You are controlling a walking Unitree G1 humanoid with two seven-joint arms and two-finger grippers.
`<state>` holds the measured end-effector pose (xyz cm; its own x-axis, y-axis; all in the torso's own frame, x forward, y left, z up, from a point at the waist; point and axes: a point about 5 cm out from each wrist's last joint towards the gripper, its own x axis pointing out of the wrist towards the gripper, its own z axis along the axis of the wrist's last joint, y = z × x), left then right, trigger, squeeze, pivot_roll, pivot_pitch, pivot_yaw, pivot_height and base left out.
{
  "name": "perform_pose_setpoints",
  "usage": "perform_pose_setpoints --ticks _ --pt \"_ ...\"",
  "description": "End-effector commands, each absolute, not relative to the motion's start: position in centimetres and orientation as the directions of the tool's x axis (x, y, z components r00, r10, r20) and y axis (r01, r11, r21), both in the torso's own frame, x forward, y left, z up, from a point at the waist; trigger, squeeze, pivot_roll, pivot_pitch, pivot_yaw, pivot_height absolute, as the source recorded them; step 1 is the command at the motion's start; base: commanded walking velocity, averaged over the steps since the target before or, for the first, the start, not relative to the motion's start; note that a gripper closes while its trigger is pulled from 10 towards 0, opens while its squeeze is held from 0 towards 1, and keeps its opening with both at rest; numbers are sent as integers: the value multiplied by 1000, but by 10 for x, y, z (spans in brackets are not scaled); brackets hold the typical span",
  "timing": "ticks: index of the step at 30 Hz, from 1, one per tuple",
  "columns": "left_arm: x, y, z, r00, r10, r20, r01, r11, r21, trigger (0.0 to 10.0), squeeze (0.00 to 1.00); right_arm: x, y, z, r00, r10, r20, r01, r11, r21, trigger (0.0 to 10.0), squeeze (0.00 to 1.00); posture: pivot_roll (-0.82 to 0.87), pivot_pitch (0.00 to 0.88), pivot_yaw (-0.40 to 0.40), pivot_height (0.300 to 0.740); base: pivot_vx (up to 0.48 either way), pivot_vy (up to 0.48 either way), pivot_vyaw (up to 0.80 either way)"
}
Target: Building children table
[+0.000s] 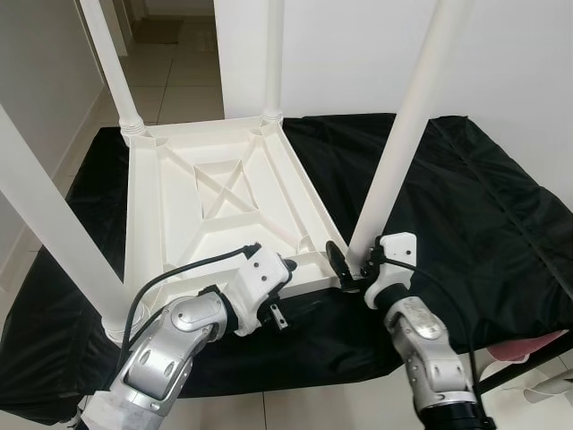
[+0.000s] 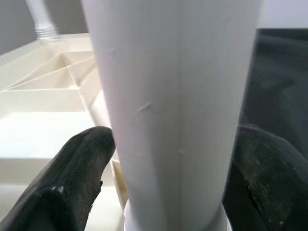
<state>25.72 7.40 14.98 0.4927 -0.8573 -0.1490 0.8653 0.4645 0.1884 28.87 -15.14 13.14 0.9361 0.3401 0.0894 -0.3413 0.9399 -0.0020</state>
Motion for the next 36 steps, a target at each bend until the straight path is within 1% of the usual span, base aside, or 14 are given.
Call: perform_pose_setpoints --ticks 1,9,10,14,15,18,19,20,21,31,32,33,34,36 --pt "258 76 155 513 -848 -131 852 484 201 10000 0 290 -155 133 908 406 101 -407 913 -12 10000 0 -38 56 -14 740 0 0 0" --pt "254 71 157 500 -857 -123 857 470 210 10000 0 297 -164 138 854 513 84 -506 857 -97 9373 0 -46 47 3 740 0 0 0" --pt "253 68 157 489 -863 -125 863 459 209 10000 0 301 -165 138 839 539 72 -529 840 -116 7843 0 -42 49 6 740 0 0 0" --pt "252 65 157 479 -869 -128 869 449 207 10000 0 305 -166 138 822 566 57 -556 821 -132 8039 0 -42 49 6 740 0 0 0" --pt "252 65 158 476 -870 -128 871 446 204 10000 0 308 -165 137 807 589 43 -579 803 -143 4784 0 -40 59 6 740 0 0 0" --pt "251 65 159 475 -871 -129 872 446 202 10000 0 311 -163 135 784 620 26 -609 778 -155 4510 0 -39 62 7 740 0 0 0" --pt "251 65 159 477 -869 -129 871 448 201 10000 0 313 -162 132 772 635 13 -625 763 -164 2627 0 -34 61 12 740 0 0 0" --pt "251 65 159 477 -869 -129 871 448 201 10000 0 313 -162 132 772 635 13 -625 763 -164 2627 0 -34 61 12 740 0 0 0" --pt "251 65 158 478 -869 -130 871 450 199 10000 0 314 -161 129 764 646 -1 -636 753 -170 0 0 -28 63 16 740 0 0 0" --pt "251 61 161 477 -870 -126 870 448 206 10000 0 318 -158 122 747 665 -16 -657 734 -170 0 0 -28 55 19 740 0 0 0" --pt "252 59 161 478 -869 -124 869 449 207 10000 0 317 -159 120 752 659 -17 -653 741 -157 2745 0 -24 51 17 740 0 0 0" --pt "252 59 161 478 -869 -124 869 449 207 10000 0 317 -159 120 752 659 -17 -653 741 -157 2745 0 -24 51 17 740 0 0 0" --pt "252 59 161 480 -869 -123 869 450 207 10000 0 316 -160 118 758 652 -12 -646 749 -145 10000 0 -25 50 17 740 0 0 0" --pt "252 60 160 482 -868 -124 867 452 207 10000 0 314 -160 116 765 644 -10 -640 758 -130 10000 0 -29 47 19 740 0 0 0"
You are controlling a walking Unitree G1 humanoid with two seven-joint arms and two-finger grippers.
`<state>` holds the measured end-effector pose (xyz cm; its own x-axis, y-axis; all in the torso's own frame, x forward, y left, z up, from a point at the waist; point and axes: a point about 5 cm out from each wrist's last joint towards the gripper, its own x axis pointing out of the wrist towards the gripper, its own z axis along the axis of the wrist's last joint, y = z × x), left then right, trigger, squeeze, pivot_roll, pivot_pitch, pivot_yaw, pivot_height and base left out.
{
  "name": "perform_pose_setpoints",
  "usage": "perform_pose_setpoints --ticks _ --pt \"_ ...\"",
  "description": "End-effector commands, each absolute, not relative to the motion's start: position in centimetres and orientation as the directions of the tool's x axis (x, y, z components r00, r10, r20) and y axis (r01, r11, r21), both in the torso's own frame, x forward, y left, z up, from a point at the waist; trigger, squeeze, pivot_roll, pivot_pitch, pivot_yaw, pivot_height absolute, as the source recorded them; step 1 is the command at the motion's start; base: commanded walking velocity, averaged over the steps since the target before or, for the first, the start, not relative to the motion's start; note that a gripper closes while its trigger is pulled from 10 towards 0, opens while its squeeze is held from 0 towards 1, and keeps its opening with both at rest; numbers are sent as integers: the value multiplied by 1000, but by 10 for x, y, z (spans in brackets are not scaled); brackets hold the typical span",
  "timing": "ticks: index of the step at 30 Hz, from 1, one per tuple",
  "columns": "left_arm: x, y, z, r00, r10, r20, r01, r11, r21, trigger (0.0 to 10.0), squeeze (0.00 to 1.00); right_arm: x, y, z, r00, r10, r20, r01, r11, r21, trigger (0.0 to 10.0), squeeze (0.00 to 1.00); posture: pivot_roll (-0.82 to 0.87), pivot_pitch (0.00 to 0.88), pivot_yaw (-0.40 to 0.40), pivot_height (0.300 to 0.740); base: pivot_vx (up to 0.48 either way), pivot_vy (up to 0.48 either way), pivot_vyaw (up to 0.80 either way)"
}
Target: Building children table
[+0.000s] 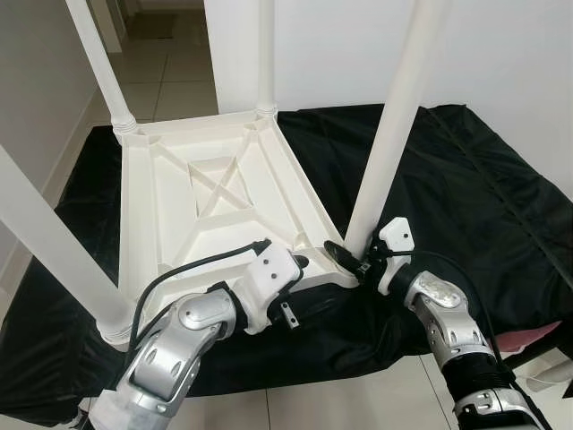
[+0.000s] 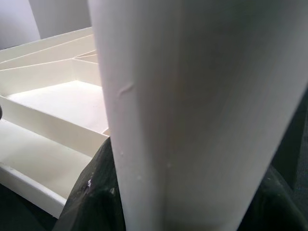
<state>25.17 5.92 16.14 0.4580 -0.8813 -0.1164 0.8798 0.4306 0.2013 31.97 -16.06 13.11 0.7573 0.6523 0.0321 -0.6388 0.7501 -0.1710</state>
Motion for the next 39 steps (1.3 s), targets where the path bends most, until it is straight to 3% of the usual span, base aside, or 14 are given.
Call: perform_pose_setpoints --ticks 1,9,19,23,31,39 --pt "252 60 160 482 -868 -124 867 452 207 10000 0 314 -160 116 765 644 -10 -640 758 -130 10000 0 -29 47 19 740 0 0 0" --pt "258 58 158 494 -862 -111 860 466 207 10000 0 309 -158 112 888 460 -4 -458 882 -109 10000 0 -68 40 36 740 0 0 0" --pt "258 60 153 507 -854 -117 854 480 198 10000 0 298 -149 110 953 302 11 -301 952 -61 10000 0 -86 54 26 740 0 0 0" --pt "262 60 154 535 -839 -102 836 508 210 10000 0 290 -139 110 998 57 10 -58 998 21 10000 0 -98 45 -10 740 0 0 0" --pt "261 60 153 543 -834 -94 831 518 202 10000 0 286 -121 110 999 -27 -17 28 998 50 10000 0 -112 51 -5 740 0 0 0" --pt "257 61 149 534 -838 -112 839 509 191 10000 0 282 -110 114 1000 6 -19 -5 999 42 10000 0 -120 60 0 740 0 0 0"
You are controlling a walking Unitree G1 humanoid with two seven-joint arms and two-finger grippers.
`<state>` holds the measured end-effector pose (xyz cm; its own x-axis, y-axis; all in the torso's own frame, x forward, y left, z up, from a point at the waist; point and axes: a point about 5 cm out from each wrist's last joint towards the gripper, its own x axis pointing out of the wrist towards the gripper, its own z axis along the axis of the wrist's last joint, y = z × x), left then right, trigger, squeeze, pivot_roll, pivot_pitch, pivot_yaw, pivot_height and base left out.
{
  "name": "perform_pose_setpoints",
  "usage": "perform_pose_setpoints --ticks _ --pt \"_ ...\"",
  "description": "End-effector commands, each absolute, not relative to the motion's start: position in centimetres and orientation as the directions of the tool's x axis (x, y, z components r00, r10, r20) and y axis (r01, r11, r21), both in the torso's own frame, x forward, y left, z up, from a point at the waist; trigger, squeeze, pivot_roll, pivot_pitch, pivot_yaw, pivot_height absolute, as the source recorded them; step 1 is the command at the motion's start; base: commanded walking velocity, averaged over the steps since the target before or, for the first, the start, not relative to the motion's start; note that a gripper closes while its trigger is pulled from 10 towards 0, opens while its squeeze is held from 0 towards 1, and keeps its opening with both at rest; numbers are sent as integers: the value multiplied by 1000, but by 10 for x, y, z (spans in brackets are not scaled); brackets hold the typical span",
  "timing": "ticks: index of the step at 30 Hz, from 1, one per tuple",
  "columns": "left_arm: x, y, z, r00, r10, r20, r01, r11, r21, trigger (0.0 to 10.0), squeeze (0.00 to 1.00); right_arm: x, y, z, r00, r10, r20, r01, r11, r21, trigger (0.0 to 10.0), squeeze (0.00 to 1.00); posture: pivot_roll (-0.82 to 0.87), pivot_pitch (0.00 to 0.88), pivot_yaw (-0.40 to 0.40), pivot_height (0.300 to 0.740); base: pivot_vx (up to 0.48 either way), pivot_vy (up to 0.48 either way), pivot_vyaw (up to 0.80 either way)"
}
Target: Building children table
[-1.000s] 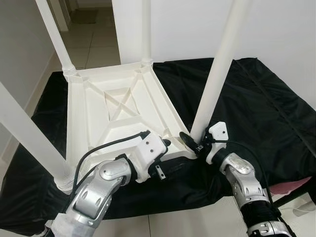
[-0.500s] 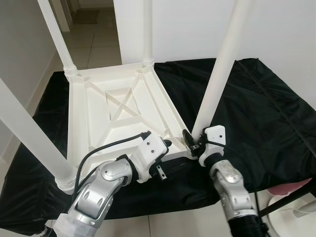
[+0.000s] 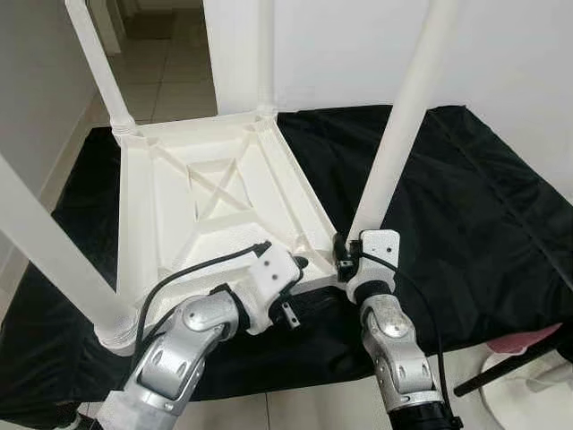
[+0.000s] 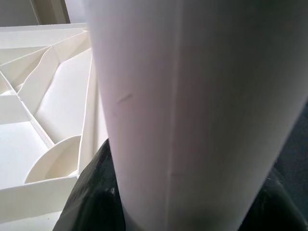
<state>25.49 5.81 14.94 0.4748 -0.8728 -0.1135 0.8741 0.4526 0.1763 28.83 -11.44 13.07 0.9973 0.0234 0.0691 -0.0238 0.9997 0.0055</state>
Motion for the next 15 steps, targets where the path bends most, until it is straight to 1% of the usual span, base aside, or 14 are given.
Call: perform_pose_setpoints --ticks 1,2,8,13,14,15 --pt "256 61 148 533 -839 -112 839 508 193 10000 0 281 -110 113 1000 6 -24 -5 999 44 10000 0 -119 58 0 740 0 0 0" --pt "258 62 149 539 -835 -113 836 513 196 10000 0 281 -108 114 1000 21 -20 -20 998 53 10000 1000 -118 55 -2 740 0 0 0" --pt "261 67 150 554 -825 -112 825 527 204 10000 0 281 -105 118 999 44 -4 -44 998 48 10000 1000 -118 63 -1 740 0 0 0" --pt "261 66 152 557 -823 -107 822 528 214 10000 0 283 -109 123 998 52 17 -53 998 30 10000 1000 -107 62 -5 740 0 0 0" --pt "261 66 152 558 -823 -107 821 529 215 10000 0 283 -111 123 998 58 17 -58 998 29 10000 341 -107 62 -8 740 0 0 0" --pt "261 66 152 558 -823 -107 821 529 215 10000 0 283 -111 123 998 58 17 -58 998 29 10000 341 -107 62 -8 740 0 0 0"
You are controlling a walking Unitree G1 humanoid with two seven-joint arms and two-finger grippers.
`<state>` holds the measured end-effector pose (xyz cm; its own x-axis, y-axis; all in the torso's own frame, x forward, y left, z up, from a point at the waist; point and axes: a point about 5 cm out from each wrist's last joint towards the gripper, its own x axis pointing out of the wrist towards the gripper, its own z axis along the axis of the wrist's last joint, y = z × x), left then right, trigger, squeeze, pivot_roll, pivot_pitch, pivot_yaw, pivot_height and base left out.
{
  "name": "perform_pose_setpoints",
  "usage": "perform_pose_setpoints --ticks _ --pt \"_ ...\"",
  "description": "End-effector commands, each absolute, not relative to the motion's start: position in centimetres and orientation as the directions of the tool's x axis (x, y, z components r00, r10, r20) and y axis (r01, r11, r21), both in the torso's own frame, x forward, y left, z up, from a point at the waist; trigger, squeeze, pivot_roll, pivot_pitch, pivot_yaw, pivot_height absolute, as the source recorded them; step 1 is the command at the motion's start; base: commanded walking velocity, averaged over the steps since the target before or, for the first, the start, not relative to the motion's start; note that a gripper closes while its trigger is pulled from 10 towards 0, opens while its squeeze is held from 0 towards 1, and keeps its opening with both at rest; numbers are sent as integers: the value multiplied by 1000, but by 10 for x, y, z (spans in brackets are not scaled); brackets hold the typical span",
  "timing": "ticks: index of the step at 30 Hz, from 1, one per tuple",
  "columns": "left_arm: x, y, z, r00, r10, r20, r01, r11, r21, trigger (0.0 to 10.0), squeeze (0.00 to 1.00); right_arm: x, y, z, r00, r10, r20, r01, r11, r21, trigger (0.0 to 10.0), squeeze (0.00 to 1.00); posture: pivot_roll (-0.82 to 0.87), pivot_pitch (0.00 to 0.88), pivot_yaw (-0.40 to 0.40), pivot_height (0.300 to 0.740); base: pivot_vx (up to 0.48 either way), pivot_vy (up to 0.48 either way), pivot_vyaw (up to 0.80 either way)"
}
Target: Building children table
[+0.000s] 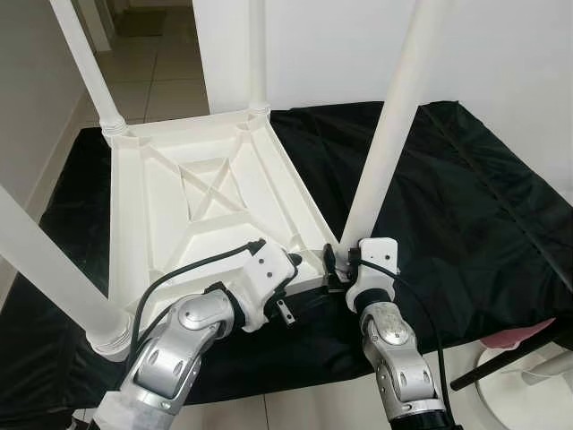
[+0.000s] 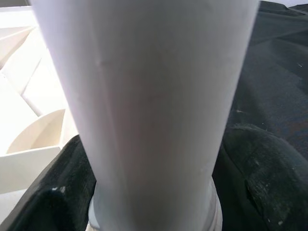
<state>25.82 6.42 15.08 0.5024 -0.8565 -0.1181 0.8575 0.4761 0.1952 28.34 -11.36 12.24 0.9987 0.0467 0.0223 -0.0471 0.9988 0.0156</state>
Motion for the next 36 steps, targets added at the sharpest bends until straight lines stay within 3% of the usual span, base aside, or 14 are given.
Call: perform_pose_setpoints --ticks 1,10,24,27,36 --pt "262 69 152 568 -816 -107 815 539 211 10000 0 285 -112 125 996 87 27 -88 996 16 10000 0 -114 72 -4 740 0 0 0" --pt "262 67 151 570 -815 -109 813 540 218 10000 0 286 -116 127 990 138 43 -138 990 7 10000 0 -112 71 -14 740 0 0 0" --pt "266 74 155 563 -817 -123 814 523 253 10000 0 287 -119 133 956 283 82 -285 958 14 10000 0 -63 88 34 740 0 0 0" --pt "262 74 157 508 -851 -136 855 478 204 10000 0 292 -123 137 928 362 87 -360 932 -36 10000 0 -43 97 10 740 0 0 0" --pt "254 75 157 454 -879 -147 888 432 160 10000 0 297 -133 146 838 539 92 -533 842 -78 10000 0 -36 110 -2 740 0 0 0"
